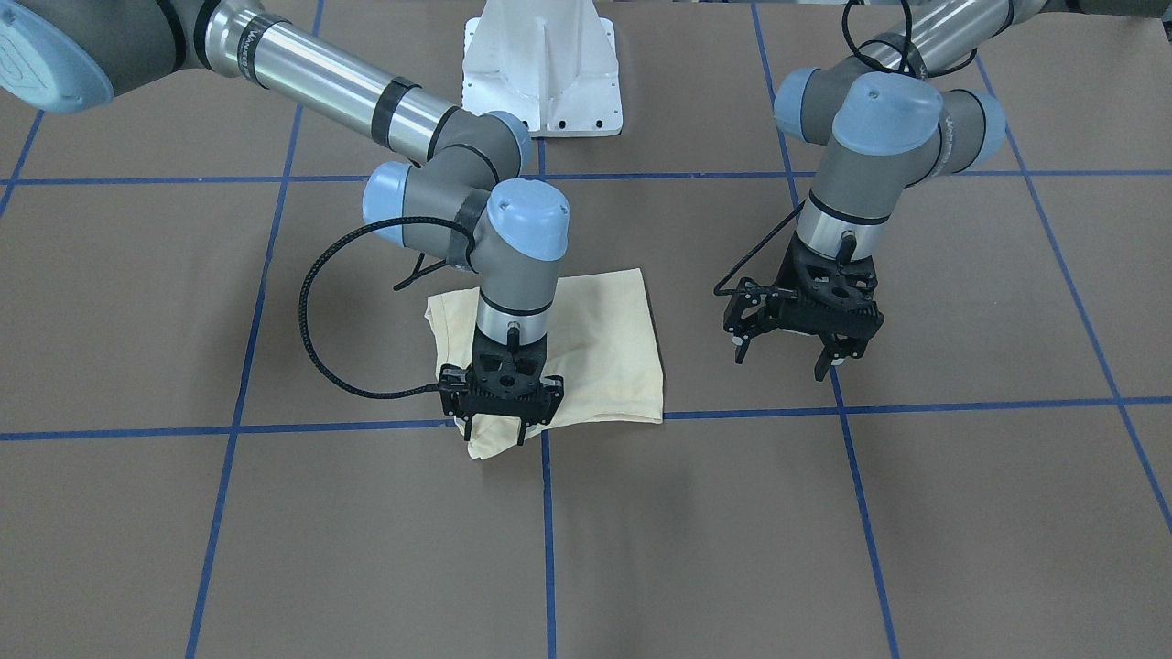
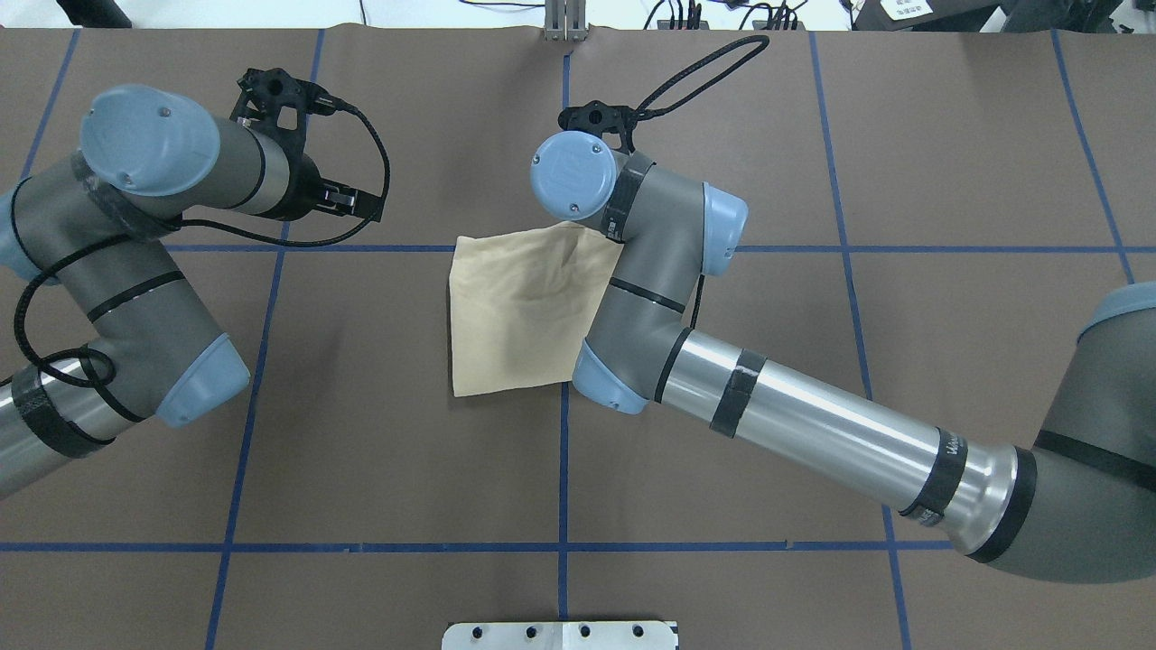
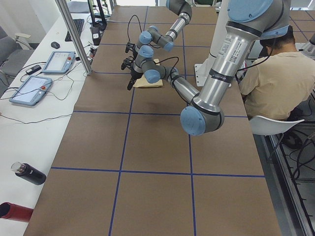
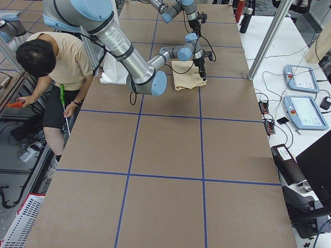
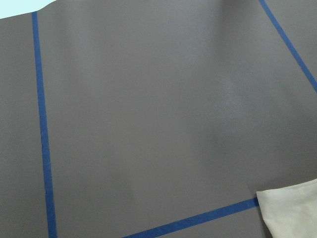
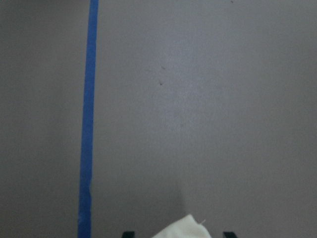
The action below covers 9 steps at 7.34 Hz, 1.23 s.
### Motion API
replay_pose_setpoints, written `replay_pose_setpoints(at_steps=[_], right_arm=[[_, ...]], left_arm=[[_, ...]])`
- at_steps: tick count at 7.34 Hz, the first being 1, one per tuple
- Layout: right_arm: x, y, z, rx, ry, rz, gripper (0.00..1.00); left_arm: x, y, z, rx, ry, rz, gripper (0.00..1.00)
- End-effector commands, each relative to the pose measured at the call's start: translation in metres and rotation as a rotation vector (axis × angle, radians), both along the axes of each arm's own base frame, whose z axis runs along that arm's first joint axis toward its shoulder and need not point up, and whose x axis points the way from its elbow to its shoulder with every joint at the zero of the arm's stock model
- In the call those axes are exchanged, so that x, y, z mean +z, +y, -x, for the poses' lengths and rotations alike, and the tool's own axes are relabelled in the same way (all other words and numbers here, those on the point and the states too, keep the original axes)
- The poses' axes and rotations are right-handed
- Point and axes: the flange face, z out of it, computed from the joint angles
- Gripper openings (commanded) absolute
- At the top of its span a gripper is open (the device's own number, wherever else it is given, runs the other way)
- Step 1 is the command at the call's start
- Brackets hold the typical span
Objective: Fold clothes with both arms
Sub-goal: 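Raise the right gripper off the folded shirt and draw it back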
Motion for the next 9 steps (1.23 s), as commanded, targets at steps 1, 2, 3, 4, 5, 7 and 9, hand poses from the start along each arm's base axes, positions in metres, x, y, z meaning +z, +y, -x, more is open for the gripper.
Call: replay_pose_setpoints(at_steps=[1,2,3,4,5,7,9], right_arm=[[-0.015,-0.031,-0.024,0.006,-0.016,-0.029,0.71],[-0.022,-0.032,-0.027,-0.008,-0.041,-0.014,0.99],[-0.032,-0.029,-0.031,-0.005,-0.066,-0.018,1.0],[-0.037,-0.03,-0.041,-0.029,-0.096,0.009,1.0],[-0.028,-0.029,-0.07,-0.084,-0.148,0.068,1.0],[0.014,0.0,-0.155,-0.139,-0.139,0.084,1.0],[0.07,0.041,-0.275,-0.268,-0.076,0.02,1.0]], left_arm=[[-0.002,0.001,0.001,0.0,0.004,-0.004,1.0],[-0.002,0.001,0.001,0.002,0.004,-0.004,1.0],[-0.004,0.002,0.002,0.002,0.006,-0.006,1.0],[-0.009,0.011,0.011,0.003,0.018,-0.016,1.0],[-0.011,0.023,0.021,0.011,0.027,-0.015,1.0],[0.004,0.048,0.049,0.013,0.018,-0.016,1.0],[0.028,0.087,0.096,0.02,-0.017,-0.021,1.0]])
